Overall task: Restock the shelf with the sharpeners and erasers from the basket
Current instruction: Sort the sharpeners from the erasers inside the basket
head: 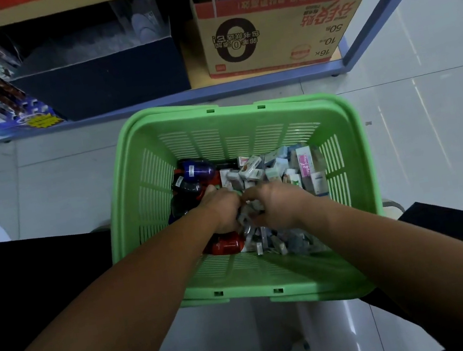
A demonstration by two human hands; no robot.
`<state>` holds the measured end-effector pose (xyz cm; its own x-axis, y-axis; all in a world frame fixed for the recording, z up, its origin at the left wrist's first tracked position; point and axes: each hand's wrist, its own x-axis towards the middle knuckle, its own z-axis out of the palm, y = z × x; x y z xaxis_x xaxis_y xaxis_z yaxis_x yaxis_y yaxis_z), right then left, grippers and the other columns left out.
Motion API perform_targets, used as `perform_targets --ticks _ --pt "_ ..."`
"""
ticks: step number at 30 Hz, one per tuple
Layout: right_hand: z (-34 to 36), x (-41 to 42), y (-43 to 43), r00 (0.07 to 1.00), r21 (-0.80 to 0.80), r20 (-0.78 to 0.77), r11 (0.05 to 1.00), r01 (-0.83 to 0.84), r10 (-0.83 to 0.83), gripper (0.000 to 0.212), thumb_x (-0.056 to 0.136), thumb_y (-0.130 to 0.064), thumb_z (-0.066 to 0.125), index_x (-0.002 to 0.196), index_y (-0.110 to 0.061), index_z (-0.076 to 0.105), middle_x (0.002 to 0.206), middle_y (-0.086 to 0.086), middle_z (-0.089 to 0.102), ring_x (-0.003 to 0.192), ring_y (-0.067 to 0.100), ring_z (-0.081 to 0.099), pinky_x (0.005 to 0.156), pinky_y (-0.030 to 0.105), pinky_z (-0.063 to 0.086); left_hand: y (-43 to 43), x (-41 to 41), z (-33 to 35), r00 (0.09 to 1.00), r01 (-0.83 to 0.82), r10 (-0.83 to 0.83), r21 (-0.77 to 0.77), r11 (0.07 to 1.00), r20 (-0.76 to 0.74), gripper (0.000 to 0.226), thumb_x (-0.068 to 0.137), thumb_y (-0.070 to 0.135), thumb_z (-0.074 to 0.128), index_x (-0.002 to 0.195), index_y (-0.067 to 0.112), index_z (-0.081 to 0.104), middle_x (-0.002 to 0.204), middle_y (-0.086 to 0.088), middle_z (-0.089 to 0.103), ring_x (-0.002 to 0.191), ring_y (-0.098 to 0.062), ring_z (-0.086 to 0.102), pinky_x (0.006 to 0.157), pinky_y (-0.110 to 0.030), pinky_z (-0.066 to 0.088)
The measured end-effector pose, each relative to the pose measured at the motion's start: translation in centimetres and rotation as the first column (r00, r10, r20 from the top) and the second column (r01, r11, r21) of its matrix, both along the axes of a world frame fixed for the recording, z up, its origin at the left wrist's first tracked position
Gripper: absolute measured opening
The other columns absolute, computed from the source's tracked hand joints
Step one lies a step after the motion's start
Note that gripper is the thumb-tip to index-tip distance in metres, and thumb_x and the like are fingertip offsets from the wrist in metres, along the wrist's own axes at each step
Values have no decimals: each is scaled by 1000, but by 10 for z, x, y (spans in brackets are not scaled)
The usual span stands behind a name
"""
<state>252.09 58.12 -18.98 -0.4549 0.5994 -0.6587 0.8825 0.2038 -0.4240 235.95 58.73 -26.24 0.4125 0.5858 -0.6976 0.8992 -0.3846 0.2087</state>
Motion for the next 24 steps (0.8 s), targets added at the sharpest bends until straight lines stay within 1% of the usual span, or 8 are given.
perform_targets --ticks 5,8,10,12,15,18,21,24 --pt "-32 -16 4 988 83 139 994 -75 63 39 94 -45 68 125 -22 58 112 2 67 102 25 66 78 34 52 -5 -12 -1 959 -221 233 -89 971 160 22 88 44 74 99 25 74 102 7 71 103 -18 60 109 -41 36" --pt "-41 -16 5 992 128 120 991 -39 23 29 95 -44 69 115 -25 62 100 0 65 96 24 67 74 33 51 -8 -17 2 930 -281 289 -69 957 227 8 89 29 75 91 21 76 92 1 73 89 -22 66 92 -42 53" --pt "-43 -9 9 997 133 59 991 35 -43 17 98 -31 68 113 -23 67 92 0 64 88 24 68 69 29 49 -5 -20 7 907 -334 333 -42 942 260 8 90 28 76 90 21 75 89 1 72 84 -21 66 81 -42 58" --pt "-40 1 15 998 98 20 993 64 -66 17 97 -18 69 114 -23 70 91 -1 66 81 20 66 65 25 45 0 -21 11 892 -359 349 -19 933 289 9 90 30 77 93 22 74 90 2 72 83 -20 66 78 -41 58" --pt "-30 8 17 1000 63 12 998 27 -28 15 98 -19 69 113 -21 72 99 1 71 87 19 67 81 32 56 2 -21 18 873 -385 359 15 923 331 9 92 31 74 95 23 71 90 2 70 82 -21 64 76 -39 56" --pt "-8 13 23 985 145 -74 976 163 -153 15 97 -29 71 109 -20 74 100 3 75 88 22 70 86 41 61 3 -15 26 834 -447 393 58 892 387 8 95 33 70 96 26 67 89 2 69 81 -21 64 69 -31 50" --pt "28 26 35 986 342 -14 925 163 -169 21 99 -40 65 111 -24 73 102 3 76 91 25 70 81 39 61 11 3 41 712 -590 502 32 806 491 7 96 30 70 95 26 65 86 3 67 77 -18 64 63 -28 48" --pt "56 48 40 985 476 70 873 106 -157 24 99 -40 60 113 -24 70 106 5 74 98 31 68 77 37 57 23 31 57 561 -686 593 -77 724 578 20 93 26 73 81 28 57 78 3 61 73 -21 60 59 -28 42"
